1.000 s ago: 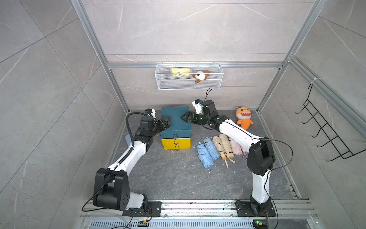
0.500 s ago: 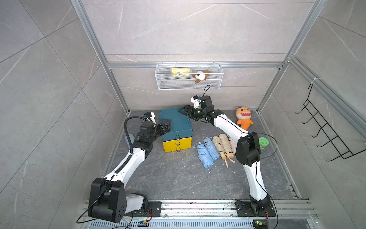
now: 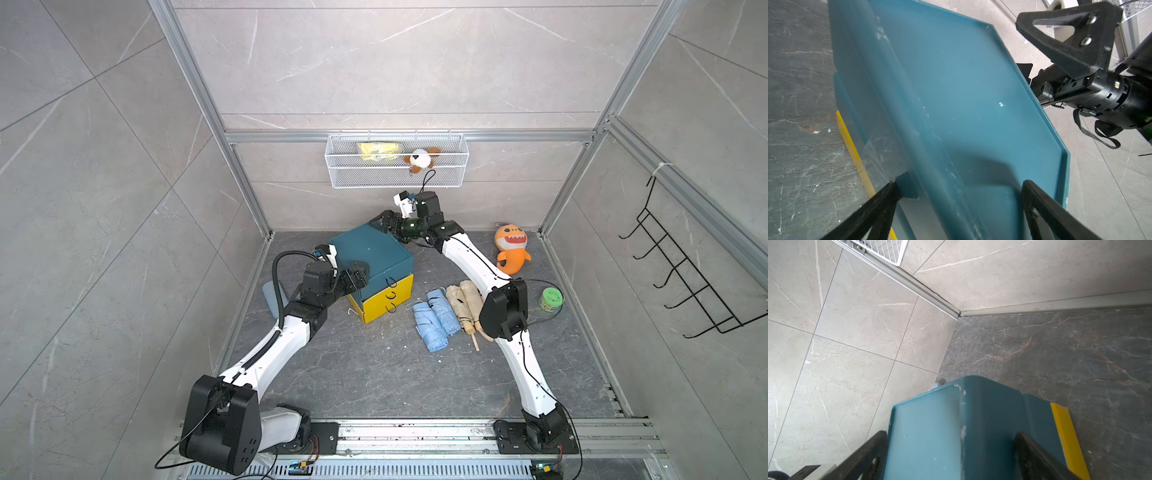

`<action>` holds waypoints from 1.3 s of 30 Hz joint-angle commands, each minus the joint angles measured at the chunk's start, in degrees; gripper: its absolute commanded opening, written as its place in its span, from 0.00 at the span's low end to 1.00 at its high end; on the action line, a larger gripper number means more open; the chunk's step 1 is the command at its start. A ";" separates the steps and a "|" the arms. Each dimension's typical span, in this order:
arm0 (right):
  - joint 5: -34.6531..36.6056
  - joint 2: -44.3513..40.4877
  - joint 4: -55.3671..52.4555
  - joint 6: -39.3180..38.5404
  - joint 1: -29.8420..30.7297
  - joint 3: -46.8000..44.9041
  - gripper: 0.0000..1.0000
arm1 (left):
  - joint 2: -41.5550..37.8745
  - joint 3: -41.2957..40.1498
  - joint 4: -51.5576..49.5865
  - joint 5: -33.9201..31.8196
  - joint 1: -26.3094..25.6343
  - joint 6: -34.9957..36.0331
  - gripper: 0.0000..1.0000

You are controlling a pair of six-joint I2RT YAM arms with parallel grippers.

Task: Place the umbrella in the drawer by color
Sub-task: Move the storage box to the center of the board, then adjust the storage box at the center of the board.

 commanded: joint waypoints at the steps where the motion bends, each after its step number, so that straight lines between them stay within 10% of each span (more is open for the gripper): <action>1: -4.34 -1.39 -4.45 -2.99 3.34 1.00 0.98 | -1.16 -1.27 -4.29 4.93 -2.50 1.26 0.95; 19: 7.86 -14.71 -13.63 -16.43 1.10 -4.11 0.99 | -7.30 2.50 -13.68 -4.61 -2.43 4.07 1.00; 39: 10.59 -51.79 9.05 -14.81 1.12 -64.89 0.95 | -5.04 8.79 -20.04 -3.03 -1.89 4.25 1.00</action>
